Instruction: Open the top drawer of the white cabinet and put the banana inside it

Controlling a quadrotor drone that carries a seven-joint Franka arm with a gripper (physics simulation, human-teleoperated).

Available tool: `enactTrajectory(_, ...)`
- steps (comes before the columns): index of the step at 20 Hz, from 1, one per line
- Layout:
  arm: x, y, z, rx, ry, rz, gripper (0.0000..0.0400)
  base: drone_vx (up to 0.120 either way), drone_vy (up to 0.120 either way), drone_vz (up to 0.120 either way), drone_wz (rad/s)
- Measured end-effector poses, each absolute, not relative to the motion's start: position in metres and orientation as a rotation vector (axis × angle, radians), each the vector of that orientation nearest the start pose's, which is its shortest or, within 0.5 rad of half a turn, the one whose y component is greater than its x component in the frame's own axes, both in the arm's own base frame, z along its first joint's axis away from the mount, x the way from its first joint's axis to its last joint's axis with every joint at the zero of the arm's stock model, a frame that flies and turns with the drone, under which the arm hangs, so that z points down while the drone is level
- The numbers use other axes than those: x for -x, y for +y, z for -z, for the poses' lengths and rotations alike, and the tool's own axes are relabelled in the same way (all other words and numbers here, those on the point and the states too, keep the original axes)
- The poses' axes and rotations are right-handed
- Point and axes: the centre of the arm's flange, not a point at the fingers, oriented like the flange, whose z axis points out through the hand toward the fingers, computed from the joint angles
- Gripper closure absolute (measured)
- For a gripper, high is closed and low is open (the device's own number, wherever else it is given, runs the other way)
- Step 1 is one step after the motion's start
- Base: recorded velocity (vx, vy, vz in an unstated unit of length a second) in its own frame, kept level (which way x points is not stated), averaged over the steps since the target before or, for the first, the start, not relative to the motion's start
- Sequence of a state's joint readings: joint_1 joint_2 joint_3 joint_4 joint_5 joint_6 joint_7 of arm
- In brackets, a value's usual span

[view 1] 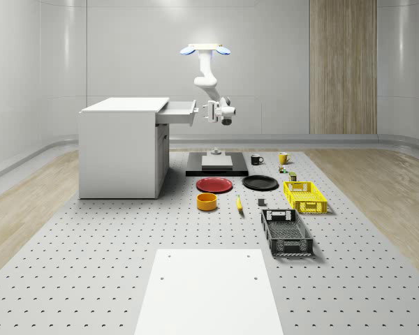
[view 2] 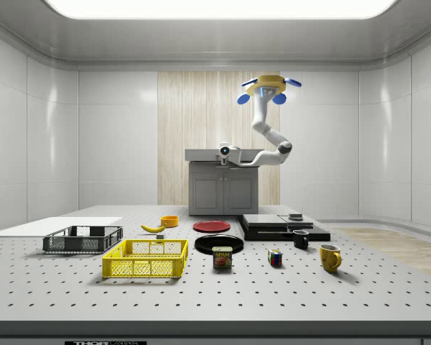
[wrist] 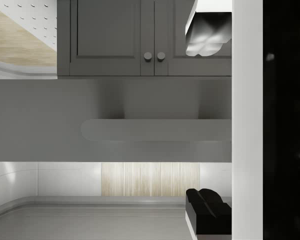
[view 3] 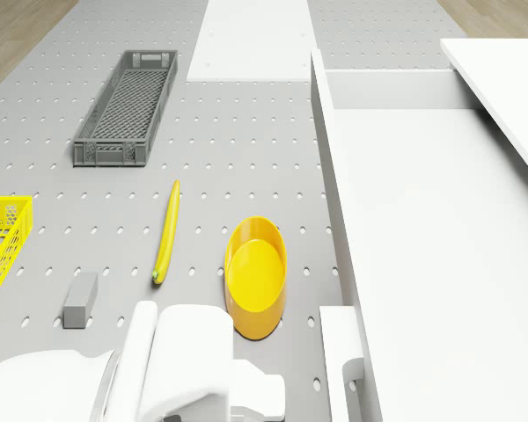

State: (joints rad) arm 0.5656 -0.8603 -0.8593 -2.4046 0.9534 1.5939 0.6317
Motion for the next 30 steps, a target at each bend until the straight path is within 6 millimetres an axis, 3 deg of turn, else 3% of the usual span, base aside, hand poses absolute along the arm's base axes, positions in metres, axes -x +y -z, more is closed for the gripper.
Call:
enactTrajectory(10,-0.338,-0.097,-0.575,1.468,0.606,-0.617,0.0,0.12,0.12,0.0,0.0)
enactTrajectory(12,-0.336,-0.095,-0.55,1.187,0.49,-0.682,0.0,0.12,0.12,0.0,0.0)
enactTrajectory(15,-0.338,-0.07,-0.509,0.765,0.308,-0.744,0.0,0.12,0.12,0.0,0.0)
enactTrajectory(19,-0.338,-0.036,-0.485,0.391,0.152,-0.776,0.0,0.12,0.12,0.0,0.0)
enactTrajectory(24,-0.339,-0.013,-0.477,0.162,0.06,-0.785,0.0,0.12,0.12,0.0,0.0)
enactTrajectory(30,-0.339,-0.002,-0.475,0.056,0.02,-0.786,0.0,0.12,0.12,0.0,0.0)
